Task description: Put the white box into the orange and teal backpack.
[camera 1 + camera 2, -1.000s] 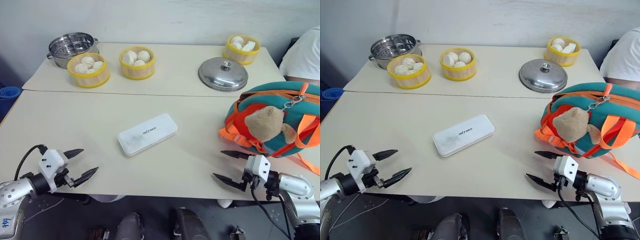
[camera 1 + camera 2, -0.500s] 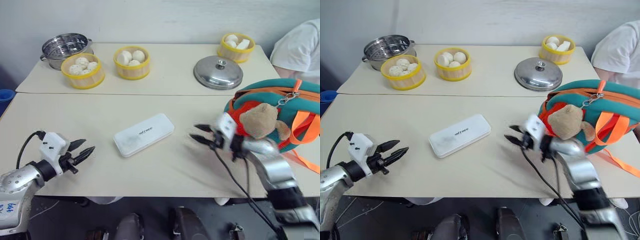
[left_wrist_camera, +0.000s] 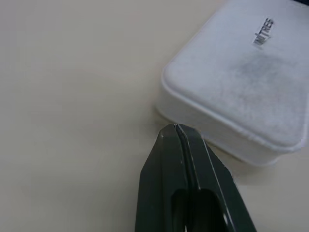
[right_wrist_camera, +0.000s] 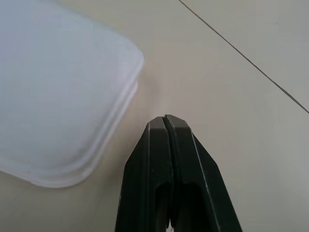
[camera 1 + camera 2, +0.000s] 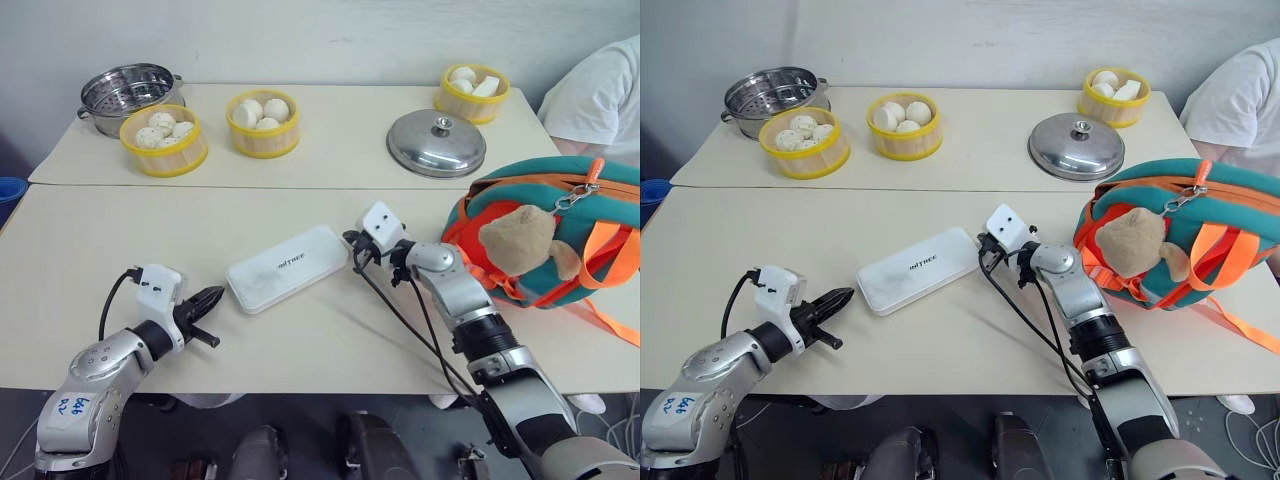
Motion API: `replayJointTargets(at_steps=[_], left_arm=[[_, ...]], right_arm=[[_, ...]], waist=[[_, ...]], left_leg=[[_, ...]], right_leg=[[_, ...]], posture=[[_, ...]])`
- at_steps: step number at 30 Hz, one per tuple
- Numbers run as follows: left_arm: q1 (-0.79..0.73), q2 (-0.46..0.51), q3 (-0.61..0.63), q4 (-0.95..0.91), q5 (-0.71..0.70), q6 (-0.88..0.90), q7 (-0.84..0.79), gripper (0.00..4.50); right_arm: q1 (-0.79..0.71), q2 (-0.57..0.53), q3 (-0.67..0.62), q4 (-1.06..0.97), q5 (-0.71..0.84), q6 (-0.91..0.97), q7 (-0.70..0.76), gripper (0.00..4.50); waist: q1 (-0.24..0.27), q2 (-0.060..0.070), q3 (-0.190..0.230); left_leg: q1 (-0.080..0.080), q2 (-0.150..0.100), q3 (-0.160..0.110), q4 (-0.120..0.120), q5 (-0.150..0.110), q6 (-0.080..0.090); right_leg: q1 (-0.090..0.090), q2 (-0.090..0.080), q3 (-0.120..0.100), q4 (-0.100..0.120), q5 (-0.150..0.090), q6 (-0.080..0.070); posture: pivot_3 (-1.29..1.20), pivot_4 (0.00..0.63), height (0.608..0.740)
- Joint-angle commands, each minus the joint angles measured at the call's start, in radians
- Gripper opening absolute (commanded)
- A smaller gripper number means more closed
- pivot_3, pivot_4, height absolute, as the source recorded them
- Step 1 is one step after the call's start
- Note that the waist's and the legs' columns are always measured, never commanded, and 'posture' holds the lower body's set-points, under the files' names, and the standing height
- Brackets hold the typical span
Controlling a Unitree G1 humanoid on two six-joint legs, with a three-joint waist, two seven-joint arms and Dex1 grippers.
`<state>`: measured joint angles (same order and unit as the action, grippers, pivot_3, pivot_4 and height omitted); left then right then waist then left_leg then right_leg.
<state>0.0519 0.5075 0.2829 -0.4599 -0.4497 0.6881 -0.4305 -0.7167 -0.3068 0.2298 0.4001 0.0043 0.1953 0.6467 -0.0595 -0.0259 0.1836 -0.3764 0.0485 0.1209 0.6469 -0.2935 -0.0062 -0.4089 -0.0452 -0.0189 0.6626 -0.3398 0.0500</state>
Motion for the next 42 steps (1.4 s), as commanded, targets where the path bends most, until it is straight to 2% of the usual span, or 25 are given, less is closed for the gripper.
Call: replayJointTargets(at_steps=[1,6,15,17,21,25,27,31,33,35,36,39,42], left_arm=[[-0.005,0.025,-0.036,-0.030,0.008,-0.006,-0.020,0.01],[-0.014,0.024,-0.047,-0.022,0.001,-0.026,-0.037,0.01],[0.067,0.089,-0.095,-0.073,-0.041,-0.055,-0.212,0.01],[0.110,0.113,-0.120,-0.085,-0.021,-0.111,-0.271,0.01],[0.123,0.120,-0.144,-0.077,-0.015,-0.113,-0.280,0.01],[0.107,0.128,-0.164,-0.041,0.016,-0.114,-0.271,0.01],[0.099,0.136,-0.167,-0.022,0.023,-0.108,-0.269,0.01],[0.071,0.176,-0.111,0.020,-0.065,0.038,-0.290,0.01],[0.051,0.192,-0.063,0.038,-0.138,0.143,-0.291,0.61],[-0.009,0.229,0.047,0.113,-0.303,0.377,-0.300,1.18],[-0.032,0.269,0.069,0.151,-0.333,0.463,-0.308,1.46],[-0.087,0.372,0.101,0.202,-0.464,0.682,-0.374,2.42],[-0.205,0.383,0.115,0.295,-0.526,0.874,-0.331,3.36]], right_arm=[[0.005,0.007,0.003,-0.039,0.032,-0.024,0.080,0.00],[0.069,-0.023,-0.009,-0.158,0.075,0.022,0.165,0.00],[0.334,-0.175,-0.061,-0.575,0.230,0.255,0.291,0.00],[0.422,-0.218,-0.098,-0.660,0.271,0.310,0.296,0.00],[0.548,-0.315,-0.150,-0.771,0.321,0.375,0.326,0.00],[0.633,-0.428,-0.156,-0.799,0.322,0.359,0.398,0.00],[0.650,-0.444,-0.161,-0.782,0.309,0.330,0.390,0.00],[0.671,-0.469,-0.184,-0.716,0.257,0.249,0.367,0.00],[0.676,-0.481,-0.192,-0.697,0.251,0.225,0.365,0.00],[0.680,-0.489,-0.205,-0.690,0.260,0.212,0.363,0.00],[0.680,-0.495,-0.208,-0.687,0.265,0.205,0.368,0.00],[0.678,-0.516,-0.207,-0.676,0.259,0.170,0.392,0.00],[0.677,-0.528,-0.212,-0.666,0.258,0.147,0.395,0.00]], waist=[[0.001,0.000,0.000],[0.004,0.000,0.000],[0.006,0.000,0.000],[0.007,0.000,0.000],[0.008,0.000,0.000],[0.011,0.000,0.000],[0.010,0.000,0.000],[0.011,0.000,0.000],[0.012,0.000,0.000],[0.015,-0.001,0.000],[0.017,-0.001,0.000],[0.017,-0.002,0.000],[0.026,-0.002,0.000]], left_leg=[[0.000,0.000,0.000,0.000,0.000,0.000],[0.000,0.000,0.000,0.000,0.000,0.001],[0.000,0.000,0.000,0.000,-0.002,0.003],[0.001,0.000,-0.001,-0.001,-0.003,0.004],[0.001,0.000,-0.001,-0.001,-0.003,0.005],[0.003,-0.001,-0.001,-0.001,-0.004,0.006],[0.004,0.000,-0.001,-0.002,-0.004,0.006],[0.005,-0.001,-0.001,-0.001,-0.004,0.006],[0.005,0.000,-0.001,-0.001,-0.004,0.006],[0.006,0.000,-0.002,-0.001,-0.004,0.006],[0.006,0.000,-0.002,0.000,-0.004,0.006],[0.006,0.000,-0.004,0.000,-0.003,0.005],[0.006,-0.001,-0.004,0.000,-0.003,0.005]], right_leg=[[0.000,0.000,0.000,0.000,0.000,0.000],[0.001,-0.001,0.000,0.000,0.000,0.000],[0.001,-0.001,0.000,-0.001,0.000,0.000],[0.001,-0.001,0.000,-0.002,0.000,-0.001],[0.002,-0.001,0.000,-0.003,-0.001,-0.001],[0.004,-0.002,0.000,-0.003,-0.001,-0.001],[0.005,-0.001,0.000,-0.003,-0.001,-0.002],[0.006,-0.001,0.000,-0.003,-0.001,-0.002],[0.007,-0.001,0.000,-0.003,-0.001,-0.002],[0.008,-0.001,0.000,-0.003,-0.001,-0.002],[0.008,-0.001,0.000,-0.003,-0.001,-0.001],[0.008,-0.001,-0.002,-0.003,-0.001,-0.002],[0.009,-0.002,-0.002,-0.004,-0.001,-0.002]], posture=[[0.00,0.150,0.740],[0.00,0.150,0.740],[0.00,0.150,0.740],[0.00,0.150,0.740],[0.00,0.150,0.740],[0.00,0.150,0.740],[0.00,0.150,0.740],[0.00,0.150,0.740],[0.00,0.150,0.740],[0.00,0.150,0.740],[0.00,0.150,0.740],[0.00,0.150,0.740],[0.00,0.150,0.740]])
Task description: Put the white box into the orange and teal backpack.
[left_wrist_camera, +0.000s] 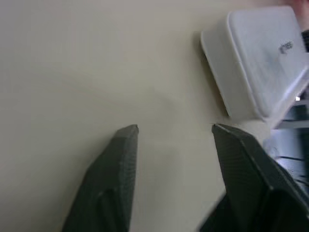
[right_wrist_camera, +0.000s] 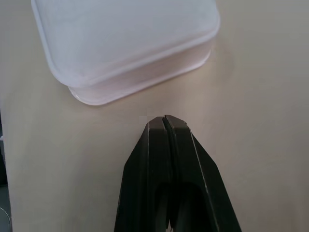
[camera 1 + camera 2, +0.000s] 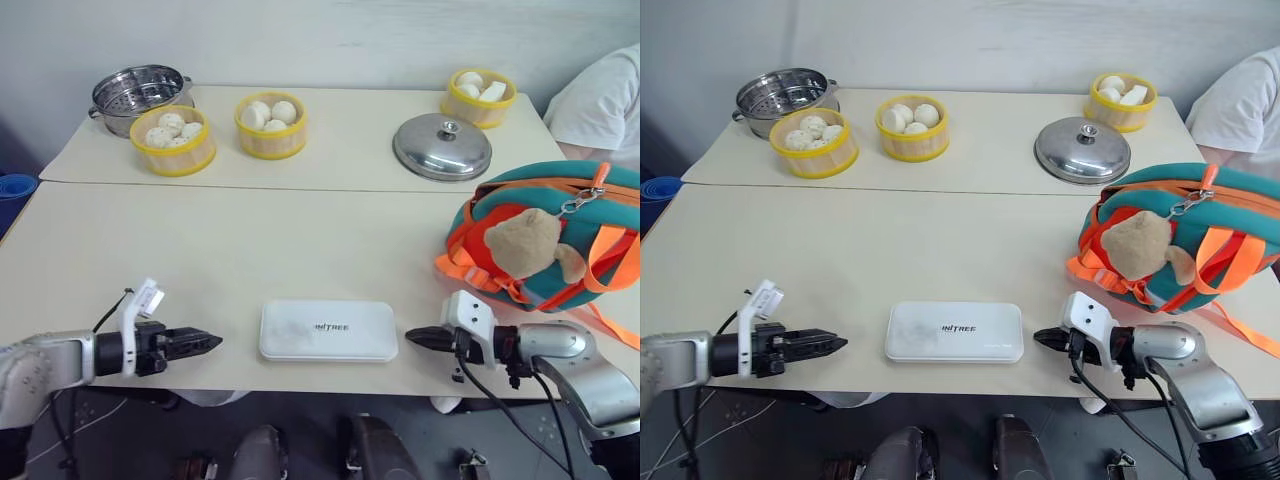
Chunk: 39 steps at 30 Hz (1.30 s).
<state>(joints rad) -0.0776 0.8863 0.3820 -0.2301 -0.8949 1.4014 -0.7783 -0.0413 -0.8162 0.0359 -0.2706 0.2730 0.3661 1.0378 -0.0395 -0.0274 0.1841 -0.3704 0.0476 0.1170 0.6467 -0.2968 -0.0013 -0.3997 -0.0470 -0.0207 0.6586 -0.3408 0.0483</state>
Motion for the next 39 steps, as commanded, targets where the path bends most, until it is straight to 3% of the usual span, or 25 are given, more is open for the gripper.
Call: replayJointTargets(at_steps=[1,4,7,15,22,26,38,39], left_arm=[[-0.102,0.013,0.001,0.089,-0.100,0.193,0.009,3.72],[-0.175,0.021,-0.084,0.181,-0.191,0.213,0.055,4.48],[-0.229,0.000,-0.166,0.236,-0.255,0.213,0.121,4.48],[-0.385,-0.156,-0.199,0.423,-0.328,0.213,0.330,4.48],[-0.477,-0.103,-0.403,0.416,-0.498,0.213,0.389,4.48],[-0.487,-0.112,-0.409,0.439,-0.548,0.213,0.443,4.48],[-0.477,-0.293,-0.365,0.504,-0.802,0.179,0.688,4.48],[-0.474,-0.304,-0.363,0.509,-0.818,0.166,0.708,4.30]], right_arm=[[0.002,-0.023,-0.020,0.007,-0.010,-0.029,0.007,0.00],[0.001,-0.037,-0.014,0.012,-0.028,-0.052,0.015,0.00],[-0.003,-0.035,-0.005,0.017,-0.038,-0.068,0.014,0.00],[-0.030,-0.027,0.043,0.040,-0.088,-0.116,0.030,0.00],[-0.094,0.009,0.092,0.059,-0.112,-0.113,0.018,0.00],[-0.120,0.033,0.118,0.049,-0.117,-0.093,0.011,0.00],[-0.105,0.080,0.111,-0.009,-0.093,-0.045,-0.032,0.00],[-0.108,0.084,0.111,-0.013,-0.093,-0.043,-0.034,0.00]], waist=[[0.009,-0.001,0.000],[0.011,0.000,0.000],[0.012,0.000,0.000],[0.012,-0.001,0.000],[0.008,-0.002,0.000],[0.005,-0.002,0.000],[0.008,-0.003,0.000],[0.007,-0.003,0.000]], left_leg=[[0.000,0.000,0.000,0.001,0.000,-0.001],[0.000,0.000,0.000,0.001,0.001,-0.002],[0.000,0.000,-0.001,0.000,0.001,-0.002],[0.001,0.000,-0.001,0.002,0.001,-0.004],[0.002,0.000,-0.001,0.002,0.002,-0.006],[0.003,0.000,-0.001,0.002,0.003,-0.007],[0.002,0.000,-0.001,0.003,0.003,-0.007],[0.002,0.000,-0.001,0.003,0.003,-0.007]], right_leg=[[0.000,0.000,0.000,0.000,0.000,0.000],[0.000,0.000,0.000,0.000,0.000,0.000],[0.000,0.000,-0.001,0.000,0.000,0.000],[0.002,0.000,-0.001,0.000,0.000,0.000],[0.003,0.000,-0.001,0.001,0.000,0.000],[0.003,0.001,-0.001,0.001,0.000,0.000],[0.003,0.001,-0.001,0.001,0.000,0.000],[0.003,0.001,-0.001,0.001,0.000,0.000]], posture=[[0.00,0.150,0.740],[0.00,0.150,0.740],[0.00,0.150,0.740],[0.00,0.150,0.740],[0.00,0.150,0.740],[0.00,0.150,0.740],[0.00,0.150,0.740],[0.00,0.150,0.740]])
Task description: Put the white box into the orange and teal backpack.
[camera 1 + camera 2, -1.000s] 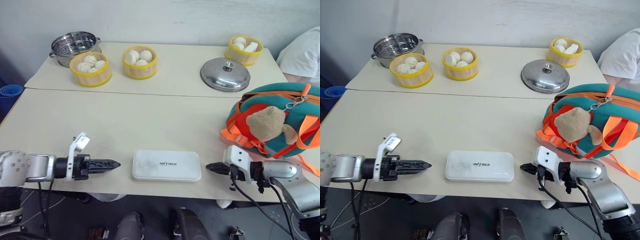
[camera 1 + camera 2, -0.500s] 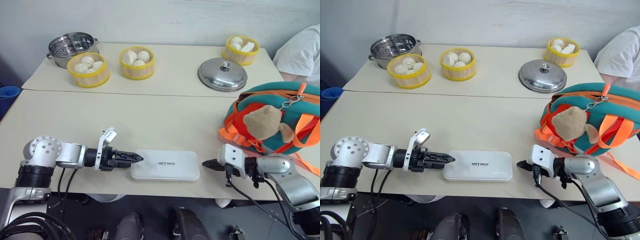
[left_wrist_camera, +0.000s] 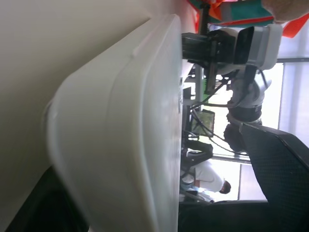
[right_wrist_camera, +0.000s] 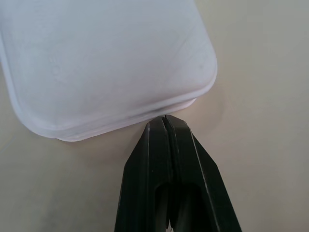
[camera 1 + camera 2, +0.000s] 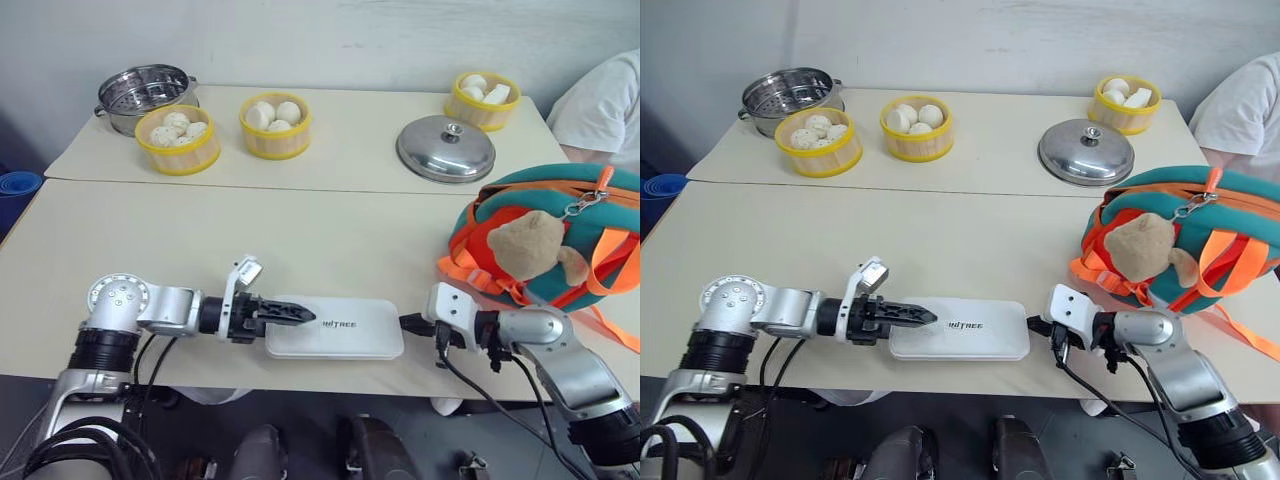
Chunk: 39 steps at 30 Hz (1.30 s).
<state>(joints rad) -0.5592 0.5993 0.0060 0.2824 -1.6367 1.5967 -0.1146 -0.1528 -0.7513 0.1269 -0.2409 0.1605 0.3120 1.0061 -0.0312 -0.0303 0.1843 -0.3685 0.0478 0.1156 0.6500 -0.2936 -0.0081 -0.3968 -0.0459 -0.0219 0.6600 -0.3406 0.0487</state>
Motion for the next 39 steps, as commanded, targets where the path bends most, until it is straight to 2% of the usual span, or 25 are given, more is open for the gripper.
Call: replayJointTargets(at_steps=[1,3,7,10,11,12,13,14,16,19,20,22,25,27,29,36,39], left_arm=[[0.011,-0.027,0.014,-0.004,-0.089,-0.042,0.064,4.10],[0.019,-0.045,0.022,-0.020,-0.104,-0.076,0.094,3.62],[0.034,-0.074,0.040,-0.078,-0.145,-0.140,0.135,2.31],[0.042,-0.057,0.030,-0.122,-0.154,-0.140,0.134,1.44],[0.049,-0.038,0.030,-0.133,-0.133,-0.130,0.122,1.30],[0.056,-0.019,0.034,-0.147,-0.102,-0.122,0.101,1.24],[0.064,-0.001,0.039,-0.174,-0.057,-0.124,0.070,1.23],[0.071,0.011,0.042,-0.193,-0.025,-0.128,0.045,1.23],[0.087,0.065,0.040,-0.273,0.093,-0.169,-0.087,1.23],[0.130,0.174,0.004,-0.395,0.296,-0.306,-0.373,1.23],[0.160,0.206,0.015,-0.436,0.342,-0.377,-0.516,1.23],[0.214,0.209,0.075,-0.456,0.421,-0.561,-0.737,1.23],[0.251,0.243,0.056,-0.433,0.605,-0.773,-0.936,1.23],[0.240,0.271,0.035,-0.388,0.711,-0.871,-1.030,1.23],[0.221,0.272,0.043,-0.354,0.758,-0.932,-1.088,1.23],[0.199,0.257,0.041,-0.368,0.775,-0.912,-1.173,1.23],[0.183,0.238,0.029,-0.358,0.789,-0.907,-1.182,1.23]], right_arm=[[0.003,0.019,0.020,-0.046,0.020,0.012,-0.001,0.00],[0.008,0.014,0.013,-0.055,0.030,0.022,0.008,0.00],[0.027,0.006,-0.027,-0.087,0.089,0.080,0.030,0.00],[0.072,-0.017,-0.062,-0.115,0.105,0.029,0.063,0.00],[0.104,-0.006,-0.102,-0.134,0.143,0.059,0.050,0.00],[0.133,0.004,-0.139,-0.148,0.169,0.075,0.031,0.00],[0.160,0.017,-0.175,-0.160,0.184,0.087,0.000,0.37],[0.175,0.025,-0.198,-0.168,0.191,0.094,-0.024,0.54],[0.253,0.033,-0.278,-0.214,0.237,0.100,-0.040,1.19],[0.394,0.062,-0.414,-0.278,0.316,0.097,-0.058,2.21],[0.451,0.074,-0.457,-0.300,0.346,0.099,-0.058,2.58],[0.534,0.118,-0.531,-0.329,0.399,0.116,-0.096,3.26],[0.643,0.157,-0.623,-0.321,0.409,0.068,-0.102,4.36],[0.693,0.195,-0.702,-0.279,0.398,0.021,-0.133,4.47],[0.716,0.233,-0.777,-0.243,0.403,-0.006,-0.176,4.47],[0.843,0.253,-0.981,-0.234,0.491,-0.063,-0.129,4.47],[0.833,0.225,-1.027,-0.235,0.539,-0.056,-0.130,4.47]], waist=[[-0.002,0.000,0.000],[0.000,0.000,0.000],[0.005,0.000,0.000],[0.007,0.000,0.000],[0.007,0.000,0.000],[0.008,0.000,0.000],[0.008,0.000,0.000],[0.007,0.000,0.000],[0.004,0.000,0.001],[0.004,0.000,0.001],[0.003,0.000,0.001],[0.003,0.002,0.001],[0.005,0.003,0.001],[0.005,0.003,0.001],[0.005,0.003,0.001],[0.004,0.004,0.001],[0.000,0.004,0.002]], left_leg=[[0.000,0.000,0.000,0.000,0.000,0.000],[0.000,0.000,0.000,0.000,0.001,-0.001],[0.000,0.000,0.000,0.001,0.001,-0.001],[-0.001,-0.001,-0.001,0.001,0.001,-0.001],[-0.001,-0.001,-0.001,0.001,0.001,-0.001],[-0.001,-0.001,-0.001,0.001,0.001,-0.001],[-0.002,-0.001,-0.001,0.000,0.001,-0.001],[-0.002,0.000,-0.002,0.000,0.001,-0.001],[-0.002,-0.001,-0.001,0.000,0.001,-0.001],[-0.001,-0.001,0.000,-0.001,0.001,-0.002],[-0.001,0.000,0.000,-0.003,0.002,-0.003],[0.000,0.000,0.000,-0.004,0.002,-0.004],[0.000,0.001,-0.001,-0.005,0.001,-0.004],[0.000,0.000,-0.001,-0.005,-0.004,-0.001],[0.000,0.000,0.000,-0.006,-0.006,0.000],[-0.001,0.000,-0.001,-0.009,-0.006,0.005],[-0.001,0.001,-0.001,-0.011,-0.006,0.006]], right_leg=[[0.000,0.000,0.000,0.000,0.000,0.000],[0.000,0.001,0.000,0.000,0.000,0.000],[0.000,0.000,0.000,0.000,0.000,0.000],[0.001,0.000,0.000,-0.001,0.000,0.000],[0.000,0.000,0.000,-0.001,0.000,0.000],[0.000,0.000,0.000,-0.001,0.000,0.000],[0.000,0.001,0.000,-0.001,0.000,0.000],[0.000,0.001,0.000,-0.001,0.000,0.000],[0.000,0.001,0.000,-0.002,0.000,0.000],[0.001,0.002,0.000,-0.002,0.000,0.000],[0.000,0.002,0.000,-0.003,0.000,0.000],[0.000,0.003,0.000,-0.003,-0.001,-0.002],[0.000,0.002,0.000,-0.004,-0.002,-0.004],[0.000,0.001,0.000,-0.004,-0.002,-0.004],[0.000,0.001,0.000,-0.005,-0.002,-0.004],[-0.001,0.000,0.000,-0.007,-0.002,-0.004],[-0.001,0.000,0.000,-0.007,-0.003,-0.004]], posture=[[0.00,0.150,0.740],[0.00,0.150,0.740],[0.00,0.150,0.740],[0.00,0.150,0.740],[0.00,0.150,0.740],[0.00,0.150,0.740],[0.00,0.150,0.740],[0.00,0.150,0.740],[0.00,0.150,0.740],[0.00,0.150,0.740],[0.00,0.150,0.740],[0.00,0.150,0.740],[0.00,0.150,0.740],[0.00,0.150,0.740],[0.00,0.150,0.740],[0.00,0.150,0.740],[0.00,0.150,0.740]])
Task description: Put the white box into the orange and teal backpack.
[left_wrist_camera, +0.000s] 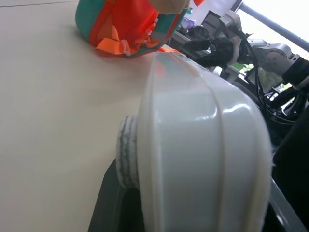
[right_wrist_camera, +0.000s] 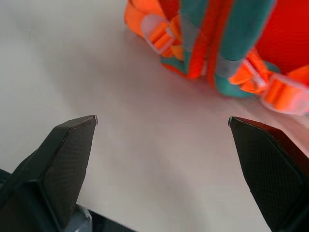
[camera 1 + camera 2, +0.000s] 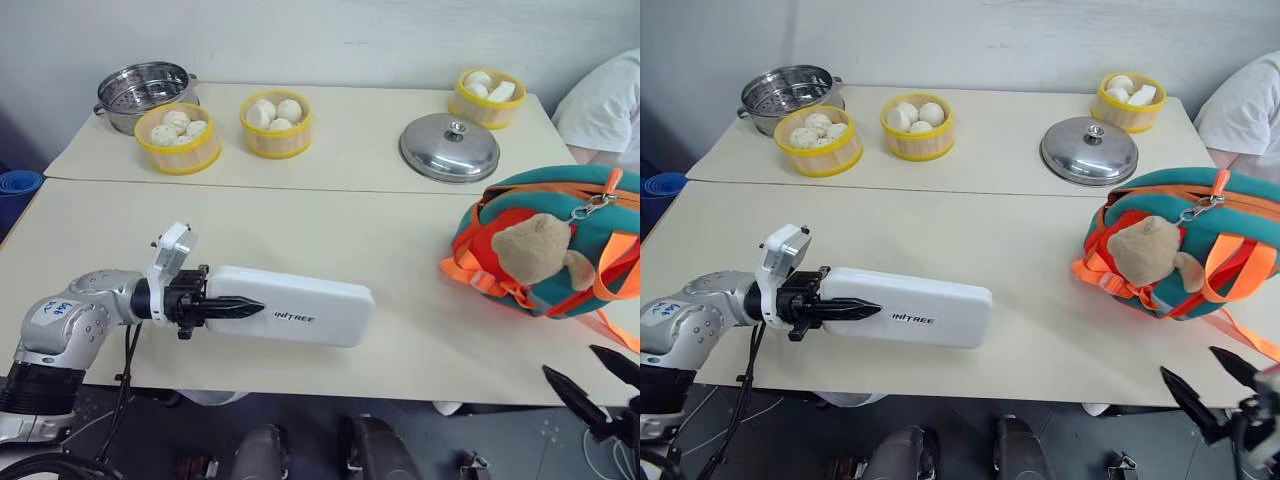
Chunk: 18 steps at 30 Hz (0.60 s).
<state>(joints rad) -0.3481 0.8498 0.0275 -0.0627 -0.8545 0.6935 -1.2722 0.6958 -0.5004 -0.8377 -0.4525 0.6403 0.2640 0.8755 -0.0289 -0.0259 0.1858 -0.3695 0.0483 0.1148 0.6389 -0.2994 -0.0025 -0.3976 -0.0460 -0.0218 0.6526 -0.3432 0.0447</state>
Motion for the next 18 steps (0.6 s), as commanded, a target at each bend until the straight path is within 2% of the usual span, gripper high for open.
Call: replayJointTargets(at_steps=[1,6,9,13,18], left_arm=[[-0.037,-0.022,0.002,-0.007,0.021,-0.012,-0.025,1.23],[-0.071,-0.082,0.043,0.017,0.012,0.032,0.044,1.23],[-0.069,-0.068,0.046,0.014,0.032,0.041,0.036,1.23],[-0.035,-0.005,0.038,-0.042,0.038,0.091,0.022,1.23],[0.043,-0.022,0.134,-0.092,-0.032,0.136,0.086,1.23]], right_arm=[[-0.049,-0.045,-0.057,-0.004,0.055,-0.012,-0.010,4.47],[-0.276,-0.128,0.072,0.077,0.034,0.013,-0.038,4.47],[-0.414,-0.216,0.197,0.119,0.046,0.091,0.003,4.47],[-0.592,-0.276,0.326,0.141,0.097,0.176,0.044,3.70],[-0.697,-0.225,0.467,0.156,0.046,0.139,0.059,1.99]], waist=[[-0.004,0.000,0.000],[-0.006,-0.001,0.000],[-0.002,0.000,0.001],[-0.005,0.001,0.002],[-0.001,0.001,0.002]], left_leg=[[0.000,0.000,0.000,0.000,0.000,0.000],[0.001,-0.001,0.002,0.000,0.005,0.003],[0.001,-0.001,0.001,0.000,0.006,0.002],[-0.001,-0.001,0.001,0.000,0.005,0.000],[-0.001,0.000,0.001,0.000,0.005,0.000]], right_leg=[[0.000,0.000,0.000,0.000,0.000,0.000],[0.001,0.000,0.002,0.001,0.003,0.002],[0.000,0.001,0.002,0.001,0.003,0.002],[-0.002,0.002,0.002,0.002,0.003,0.003],[-0.002,0.003,0.002,0.001,0.002,0.003]], posture=[[0.00,0.150,0.740],[0.00,0.150,0.740],[0.00,0.150,0.740],[0.00,0.150,0.740],[0.00,0.150,0.740]])
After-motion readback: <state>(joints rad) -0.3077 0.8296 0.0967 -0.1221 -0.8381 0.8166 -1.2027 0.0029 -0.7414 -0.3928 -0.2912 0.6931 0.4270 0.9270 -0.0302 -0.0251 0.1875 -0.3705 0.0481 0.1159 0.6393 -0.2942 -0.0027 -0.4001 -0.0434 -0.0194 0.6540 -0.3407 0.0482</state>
